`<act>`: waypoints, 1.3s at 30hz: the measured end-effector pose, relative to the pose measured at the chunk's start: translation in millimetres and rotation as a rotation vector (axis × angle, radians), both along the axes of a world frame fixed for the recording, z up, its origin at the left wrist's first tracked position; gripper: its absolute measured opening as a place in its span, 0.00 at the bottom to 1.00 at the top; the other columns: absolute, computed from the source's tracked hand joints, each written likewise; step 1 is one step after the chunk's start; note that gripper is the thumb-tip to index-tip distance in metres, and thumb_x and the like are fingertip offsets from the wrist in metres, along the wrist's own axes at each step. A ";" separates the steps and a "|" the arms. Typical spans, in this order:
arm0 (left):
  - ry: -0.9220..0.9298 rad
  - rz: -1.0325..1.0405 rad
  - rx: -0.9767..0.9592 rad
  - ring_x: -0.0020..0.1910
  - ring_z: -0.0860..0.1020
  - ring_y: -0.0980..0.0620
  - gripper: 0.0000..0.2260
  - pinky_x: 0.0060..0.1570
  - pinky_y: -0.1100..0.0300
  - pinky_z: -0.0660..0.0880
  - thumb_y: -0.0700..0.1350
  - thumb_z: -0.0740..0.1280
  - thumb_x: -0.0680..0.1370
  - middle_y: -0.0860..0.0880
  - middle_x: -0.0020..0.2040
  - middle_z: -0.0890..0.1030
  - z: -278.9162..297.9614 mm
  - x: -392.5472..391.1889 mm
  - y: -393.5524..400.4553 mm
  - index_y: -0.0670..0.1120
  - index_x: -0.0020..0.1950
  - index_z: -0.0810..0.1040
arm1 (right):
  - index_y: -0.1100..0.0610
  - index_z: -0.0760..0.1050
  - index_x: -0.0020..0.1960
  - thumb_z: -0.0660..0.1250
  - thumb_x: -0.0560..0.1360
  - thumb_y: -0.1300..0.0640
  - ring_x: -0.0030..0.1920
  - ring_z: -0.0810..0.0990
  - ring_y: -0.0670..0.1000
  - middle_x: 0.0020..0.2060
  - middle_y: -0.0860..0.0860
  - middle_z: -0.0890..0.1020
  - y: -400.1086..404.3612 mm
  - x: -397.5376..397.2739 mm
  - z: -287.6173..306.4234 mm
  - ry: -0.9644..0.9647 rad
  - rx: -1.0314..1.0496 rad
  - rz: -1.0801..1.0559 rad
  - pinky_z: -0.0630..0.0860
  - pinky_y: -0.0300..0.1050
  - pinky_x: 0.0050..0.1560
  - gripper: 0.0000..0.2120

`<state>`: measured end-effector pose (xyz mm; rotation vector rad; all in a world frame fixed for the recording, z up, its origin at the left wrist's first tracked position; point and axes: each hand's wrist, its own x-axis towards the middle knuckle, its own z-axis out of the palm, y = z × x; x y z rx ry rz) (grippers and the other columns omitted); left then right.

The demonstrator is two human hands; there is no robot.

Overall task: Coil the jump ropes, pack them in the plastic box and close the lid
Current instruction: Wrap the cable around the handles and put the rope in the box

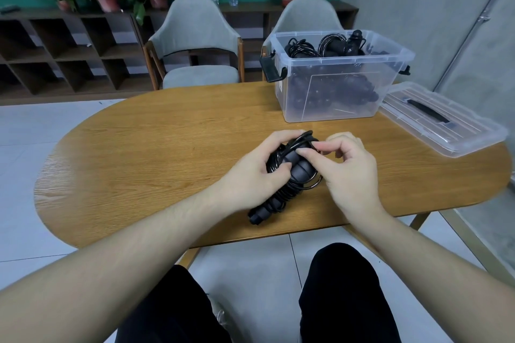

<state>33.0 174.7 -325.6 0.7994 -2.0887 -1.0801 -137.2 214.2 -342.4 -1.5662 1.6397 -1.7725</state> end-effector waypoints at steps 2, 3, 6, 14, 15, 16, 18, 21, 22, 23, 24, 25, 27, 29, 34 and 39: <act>-0.034 -0.031 0.003 0.68 0.73 0.60 0.24 0.72 0.58 0.68 0.41 0.61 0.78 0.59 0.69 0.75 2.7 0.8 -1.3 0.57 0.73 0.68 | 0.46 0.78 0.36 0.80 0.67 0.55 0.43 0.74 0.47 0.36 0.43 0.77 1.3 0.7 2.2 -0.054 0.000 0.005 0.67 0.38 0.47 0.11; -0.031 -0.046 0.010 0.69 0.73 0.60 0.24 0.72 0.58 0.68 0.39 0.61 0.79 0.57 0.69 0.75 3.4 0.7 -1.9 0.54 0.74 0.69 | 0.47 0.78 0.36 0.80 0.67 0.54 0.43 0.74 0.49 0.35 0.43 0.76 2.1 -0.2 3.7 -0.050 -0.013 0.000 0.67 0.40 0.46 0.11; 0.014 -0.049 0.030 0.67 0.74 0.61 0.23 0.70 0.62 0.68 0.32 0.63 0.80 0.54 0.68 0.77 3.8 0.9 -3.5 0.48 0.73 0.72 | 0.49 0.75 0.38 0.80 0.66 0.51 0.39 0.72 0.46 0.33 0.44 0.73 3.9 -5.3 9.3 0.071 0.019 0.001 0.67 0.40 0.43 0.13; -0.133 -0.118 -0.007 0.67 0.73 0.66 0.25 0.70 0.68 0.65 0.34 0.64 0.81 0.62 0.66 0.78 4.4 5.7 -8.3 0.63 0.66 0.75 | 0.44 0.82 0.52 0.67 0.79 0.50 0.48 0.80 0.37 0.46 0.42 0.85 -7.3 -31.5 40.4 0.151 0.385 0.340 0.71 0.35 0.53 0.06; -0.155 -0.118 0.005 0.67 0.73 0.66 0.25 0.71 0.67 0.65 0.35 0.65 0.81 0.62 0.65 0.79 5.7 6.4 -10.5 0.65 0.65 0.75 | 0.45 0.84 0.51 0.68 0.78 0.49 0.50 0.80 0.34 0.48 0.40 0.85 -9.1 -37.0 44.7 0.173 0.466 0.399 0.70 0.35 0.54 0.06; -0.183 -0.121 0.014 0.67 0.73 0.66 0.25 0.72 0.65 0.65 0.35 0.65 0.81 0.63 0.65 0.79 7.1 7.7 -12.2 0.67 0.64 0.76 | 0.45 0.85 0.50 0.70 0.77 0.49 0.51 0.80 0.33 0.48 0.39 0.86 -9.6 -39.6 49.1 0.174 0.539 0.454 0.70 0.36 0.54 0.06; -0.239 -0.135 0.010 0.68 0.73 0.66 0.26 0.74 0.60 0.65 0.37 0.65 0.81 0.62 0.66 0.79 10.3 9.3 -14.6 0.70 0.63 0.77 | 0.45 0.86 0.50 0.72 0.73 0.47 0.51 0.80 0.34 0.48 0.38 0.86 -11.7 -43.5 56.9 0.207 0.613 0.520 0.70 0.37 0.55 0.07; -0.306 -0.147 0.026 0.68 0.75 0.61 0.25 0.74 0.53 0.67 0.40 0.66 0.80 0.63 0.66 0.78 13.6 9.8 -15.7 0.73 0.62 0.76 | 0.43 0.87 0.48 0.75 0.71 0.47 0.48 0.81 0.40 0.44 0.40 0.85 -17.0 -49.0 67.0 0.343 0.590 0.552 0.73 0.39 0.53 0.06; -0.329 -0.154 0.029 0.67 0.77 0.54 0.23 0.72 0.48 0.69 0.43 0.66 0.79 0.64 0.66 0.79 13.1 9.4 -15.4 0.74 0.61 0.76 | 0.43 0.87 0.47 0.75 0.71 0.48 0.45 0.80 0.42 0.42 0.40 0.83 -18.3 -49.7 69.6 0.438 0.565 0.557 0.74 0.40 0.50 0.06; -0.352 -0.165 0.024 0.66 0.79 0.45 0.21 0.69 0.42 0.72 0.48 0.66 0.78 0.64 0.64 0.80 11.9 8.5 -15.6 0.75 0.61 0.76 | 0.43 0.87 0.47 0.75 0.72 0.50 0.43 0.78 0.44 0.40 0.42 0.82 -19.7 -50.1 71.5 0.552 0.533 0.564 0.74 0.42 0.47 0.05; -0.381 -0.182 0.014 0.63 0.80 0.38 0.19 0.65 0.37 0.73 0.53 0.65 0.76 0.62 0.62 0.82 10.5 8.0 -16.1 0.75 0.61 0.76 | 0.44 0.87 0.47 0.75 0.72 0.51 0.42 0.78 0.45 0.39 0.43 0.81 -20.7 -49.6 72.8 0.668 0.494 0.573 0.75 0.42 0.46 0.05; -0.402 -0.196 0.011 0.60 0.81 0.35 0.18 0.62 0.35 0.75 0.57 0.63 0.74 0.59 0.61 0.83 8.9 7.6 -16.9 0.75 0.61 0.76 | 0.45 0.87 0.46 0.75 0.73 0.53 0.41 0.78 0.45 0.38 0.43 0.81 -21.0 -48.3 73.2 0.780 0.444 0.586 0.75 0.42 0.44 0.04; -0.433 -0.215 0.017 0.56 0.82 0.36 0.18 0.59 0.37 0.77 0.59 0.62 0.72 0.56 0.59 0.84 7.7 7.4 -18.7 0.76 0.60 0.76 | 0.46 0.86 0.45 0.74 0.72 0.55 0.40 0.77 0.44 0.36 0.43 0.80 -20.4 -44.2 73.6 0.969 0.355 0.594 0.74 0.40 0.42 0.04; -0.450 -0.241 0.011 0.57 0.81 0.39 0.18 0.60 0.40 0.77 0.58 0.63 0.72 0.58 0.59 0.84 10.8 8.1 -18.7 0.77 0.59 0.76 | 0.48 0.85 0.43 0.72 0.71 0.54 0.39 0.76 0.41 0.35 0.41 0.78 -20.2 -41.2 73.7 1.064 0.319 0.568 0.72 0.37 0.41 0.04; -0.599 -0.343 -0.097 0.54 0.81 0.52 0.19 0.58 0.49 0.77 0.51 0.66 0.78 0.65 0.59 0.80 16.3 5.7 -10.1 0.72 0.65 0.75 | 0.43 0.78 0.41 0.70 0.69 0.55 0.40 0.76 0.43 0.36 0.40 0.77 -24.8 -40.1 76.6 0.941 0.308 0.441 0.71 0.34 0.40 0.06; -0.658 -0.380 -0.270 0.49 0.80 0.54 0.16 0.50 0.51 0.77 0.65 0.59 0.78 0.59 0.52 0.82 14.6 -17.7 -4.0 0.73 0.65 0.73 | 0.46 0.82 0.41 0.69 0.69 0.57 0.37 0.76 0.43 0.35 0.41 0.80 -39.8 -22.8 72.2 0.811 0.264 0.400 0.75 0.40 0.41 0.07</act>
